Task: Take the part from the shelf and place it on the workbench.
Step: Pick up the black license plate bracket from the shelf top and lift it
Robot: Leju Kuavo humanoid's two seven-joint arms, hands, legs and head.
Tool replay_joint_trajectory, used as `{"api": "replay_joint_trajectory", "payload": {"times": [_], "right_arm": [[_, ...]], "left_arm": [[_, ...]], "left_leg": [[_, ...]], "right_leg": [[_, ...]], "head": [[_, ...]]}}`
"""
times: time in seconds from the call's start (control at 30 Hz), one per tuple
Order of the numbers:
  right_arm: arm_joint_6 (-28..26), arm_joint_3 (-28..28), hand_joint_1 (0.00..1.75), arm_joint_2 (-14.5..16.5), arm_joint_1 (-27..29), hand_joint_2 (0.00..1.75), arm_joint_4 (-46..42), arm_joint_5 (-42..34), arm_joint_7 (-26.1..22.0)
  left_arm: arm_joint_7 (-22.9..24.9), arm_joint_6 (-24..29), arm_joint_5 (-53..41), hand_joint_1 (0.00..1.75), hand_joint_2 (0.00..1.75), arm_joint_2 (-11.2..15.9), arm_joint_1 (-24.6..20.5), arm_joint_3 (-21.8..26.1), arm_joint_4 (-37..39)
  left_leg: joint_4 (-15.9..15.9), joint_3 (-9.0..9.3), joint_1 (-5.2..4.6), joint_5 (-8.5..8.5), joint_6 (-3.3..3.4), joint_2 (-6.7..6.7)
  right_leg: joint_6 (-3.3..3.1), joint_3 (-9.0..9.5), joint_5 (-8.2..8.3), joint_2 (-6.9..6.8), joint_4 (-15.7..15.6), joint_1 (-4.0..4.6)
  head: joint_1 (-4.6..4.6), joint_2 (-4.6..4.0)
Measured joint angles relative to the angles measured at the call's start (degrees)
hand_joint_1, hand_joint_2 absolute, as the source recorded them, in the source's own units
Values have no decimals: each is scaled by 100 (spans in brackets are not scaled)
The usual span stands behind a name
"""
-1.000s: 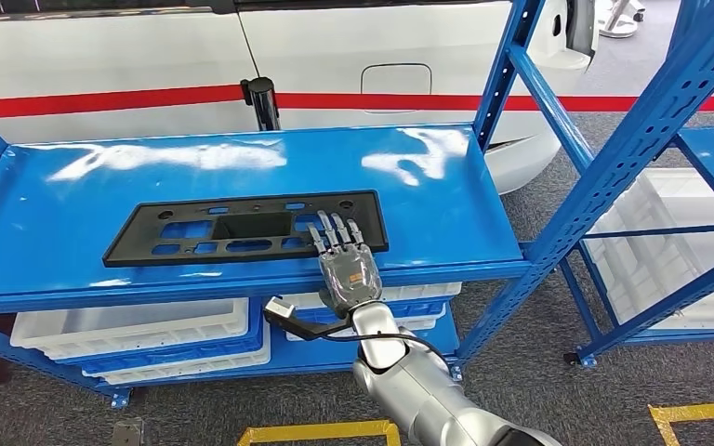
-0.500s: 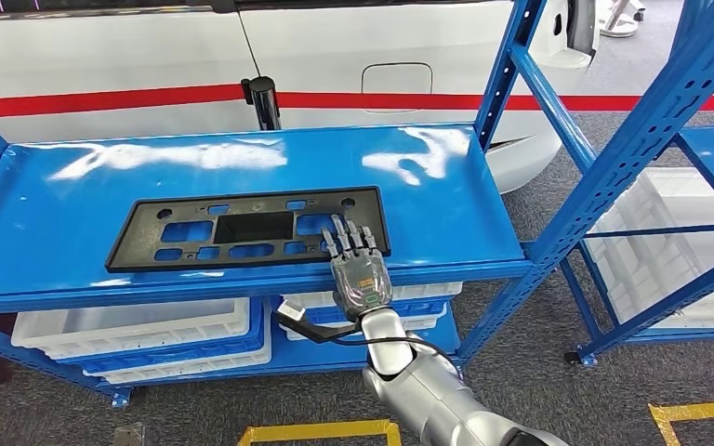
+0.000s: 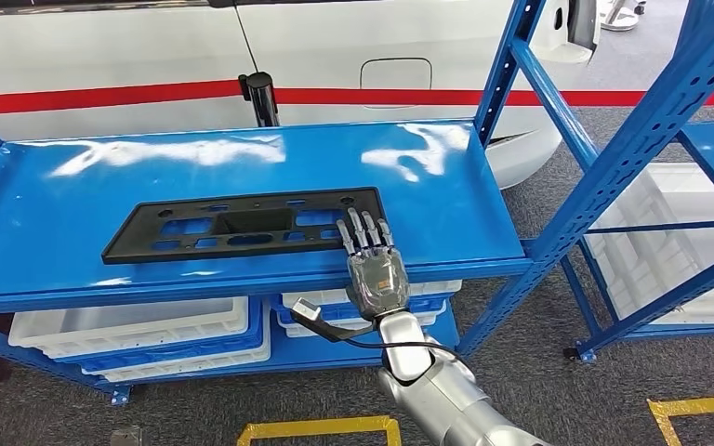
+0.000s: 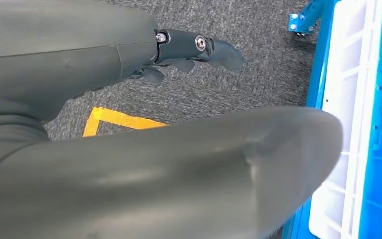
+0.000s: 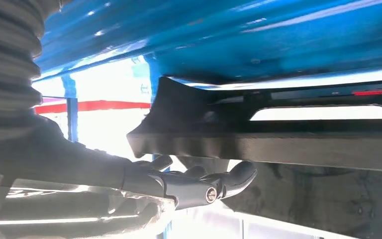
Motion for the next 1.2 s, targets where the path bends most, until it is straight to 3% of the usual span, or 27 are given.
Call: {"api": "replay_joint_trajectory", "payload": {"times": [0.03,0.37,1.2], "right_arm": [[-8,49,155,-38,11,175,-50,-1,83],[-125,447,168,-357,70,175,-558,1,502],[-162,801,171,-736,-404,175,-987,3,1049]], "left_arm": [[-4,-2,-3,0,0,-1,1,3,0],[-16,4,-16,0,0,-4,0,9,0],[-58,13,-16,0,0,-36,1,28,0]], "left_leg": [[0,-12,0,9,1,-2],[-1,-43,1,19,-16,32],[0,-40,17,8,-38,41]], "right_leg": [[-1,-11,5,-2,0,0],[-4,-53,34,22,-1,1],[6,-55,40,22,1,-1]], "head": [[0,0],[1,0],[1,0]]}}
